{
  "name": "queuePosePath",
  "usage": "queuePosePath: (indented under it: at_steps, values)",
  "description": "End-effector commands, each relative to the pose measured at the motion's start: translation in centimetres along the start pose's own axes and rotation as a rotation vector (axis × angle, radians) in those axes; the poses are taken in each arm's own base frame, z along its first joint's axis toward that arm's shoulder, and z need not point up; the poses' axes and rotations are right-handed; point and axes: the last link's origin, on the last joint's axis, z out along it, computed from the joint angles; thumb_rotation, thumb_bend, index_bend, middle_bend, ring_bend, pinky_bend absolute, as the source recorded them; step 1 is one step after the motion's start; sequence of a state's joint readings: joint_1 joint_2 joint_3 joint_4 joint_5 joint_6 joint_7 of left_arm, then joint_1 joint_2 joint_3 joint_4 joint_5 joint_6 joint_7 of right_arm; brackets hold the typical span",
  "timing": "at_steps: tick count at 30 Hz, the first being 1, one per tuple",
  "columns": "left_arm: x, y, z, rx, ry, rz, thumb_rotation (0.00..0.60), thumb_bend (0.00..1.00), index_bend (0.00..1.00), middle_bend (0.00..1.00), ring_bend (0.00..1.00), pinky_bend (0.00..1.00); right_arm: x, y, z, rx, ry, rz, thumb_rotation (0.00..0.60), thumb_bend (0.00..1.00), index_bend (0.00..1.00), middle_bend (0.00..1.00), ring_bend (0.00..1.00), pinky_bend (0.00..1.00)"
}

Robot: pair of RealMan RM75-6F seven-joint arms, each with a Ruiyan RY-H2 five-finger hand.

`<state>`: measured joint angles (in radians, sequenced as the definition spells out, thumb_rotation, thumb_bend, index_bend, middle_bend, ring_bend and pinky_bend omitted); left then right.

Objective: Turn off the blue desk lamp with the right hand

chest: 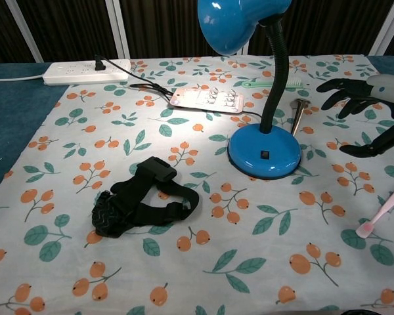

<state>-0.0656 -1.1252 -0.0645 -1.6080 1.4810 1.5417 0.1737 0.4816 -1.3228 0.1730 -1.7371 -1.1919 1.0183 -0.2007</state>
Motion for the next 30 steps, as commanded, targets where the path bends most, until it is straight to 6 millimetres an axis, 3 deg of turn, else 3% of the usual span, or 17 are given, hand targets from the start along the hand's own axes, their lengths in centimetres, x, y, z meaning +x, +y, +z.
queuePosePath:
  at_steps: [1,9,12,17,23,30]
  values:
    - [0.1,-0.1,-0.1,0.005,0.002,-0.001,0.600,0.52,0.05,0.02,0.00,0.00,-0.1,-0.1,0.1,0.004,-0.004,-0.003,0.600,0.24,0.00,0.14,0.22,0.16]
    - [0.2,-0.2,-0.1,0.007,0.006,-0.002,0.600,0.52,0.05,0.02,0.00,0.00,-0.4,-0.5,0.5,0.016,-0.013,-0.008,0.600,0.24,0.00,0.15,0.22,0.16]
    - [0.2,-0.2,-0.1,0.006,0.005,-0.003,0.600,0.52,0.05,0.02,0.00,0.00,-0.5,-0.7,0.3,0.018,-0.014,-0.004,0.600,0.24,0.00,0.17,0.29,0.18]
    - [0.1,-0.1,-0.2,0.004,0.002,-0.002,0.600,0.52,0.05,0.02,0.00,0.00,-1.0,-1.2,0.0,0.039,-0.017,-0.019,0.600,0.28,0.00,0.34,0.43,0.35]
    - [0.0,0.0,-0.2,0.004,-0.006,-0.004,0.600,0.52,0.05,0.02,0.00,0.00,-2.7,-1.6,0.5,0.072,-0.047,-0.114,0.600,0.45,0.06,0.64,0.69,0.66]
    - [0.1,-0.2,-0.1,0.010,-0.007,-0.009,0.600,0.52,0.05,0.02,0.00,0.00,-4.4,-1.9,1.2,0.067,-0.100,-0.169,0.600,0.56,0.09,0.78,0.82,0.78]
